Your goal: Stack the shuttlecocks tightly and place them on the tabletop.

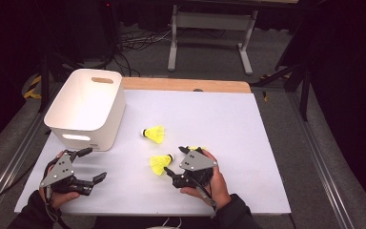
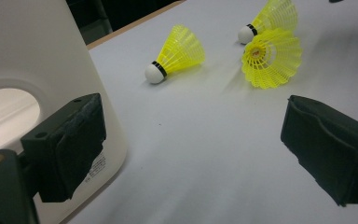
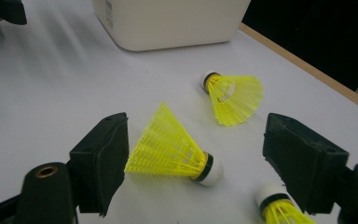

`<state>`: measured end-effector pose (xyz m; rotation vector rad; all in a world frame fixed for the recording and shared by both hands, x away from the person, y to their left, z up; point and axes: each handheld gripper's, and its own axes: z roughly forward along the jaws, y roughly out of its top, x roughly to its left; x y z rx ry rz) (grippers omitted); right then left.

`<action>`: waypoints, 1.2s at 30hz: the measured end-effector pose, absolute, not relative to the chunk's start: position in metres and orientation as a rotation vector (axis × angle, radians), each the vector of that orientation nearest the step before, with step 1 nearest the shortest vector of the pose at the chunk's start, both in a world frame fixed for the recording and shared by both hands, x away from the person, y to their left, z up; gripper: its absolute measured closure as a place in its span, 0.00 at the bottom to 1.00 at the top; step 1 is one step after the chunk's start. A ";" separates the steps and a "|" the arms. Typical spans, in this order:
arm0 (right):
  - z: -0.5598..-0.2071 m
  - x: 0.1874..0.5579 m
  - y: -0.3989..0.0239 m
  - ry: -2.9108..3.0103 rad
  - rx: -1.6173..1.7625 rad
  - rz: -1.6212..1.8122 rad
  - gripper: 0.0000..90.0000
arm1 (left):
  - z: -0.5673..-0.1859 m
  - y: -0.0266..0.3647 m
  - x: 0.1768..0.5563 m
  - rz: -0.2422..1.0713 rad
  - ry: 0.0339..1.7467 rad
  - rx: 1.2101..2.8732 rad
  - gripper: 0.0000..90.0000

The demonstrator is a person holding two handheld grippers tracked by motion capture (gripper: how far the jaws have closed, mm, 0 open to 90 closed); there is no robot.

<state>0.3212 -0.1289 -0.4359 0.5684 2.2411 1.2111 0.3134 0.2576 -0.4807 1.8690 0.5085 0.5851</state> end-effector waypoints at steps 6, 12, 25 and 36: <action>-0.444 0.332 -0.101 2.299 0.565 1.181 0.28 | -0.481 0.257 0.314 0.578 0.510 1.869 0.08; -0.449 0.337 -0.079 2.332 0.520 1.134 0.34 | -0.482 0.257 0.314 0.572 0.505 1.871 0.08; -0.466 0.356 -0.064 2.367 0.540 0.974 0.63 | -0.483 0.258 0.316 0.555 0.501 1.876 0.08; -0.465 0.361 -0.068 2.357 0.532 0.906 0.85 | -0.484 0.258 0.318 0.537 0.509 1.883 0.09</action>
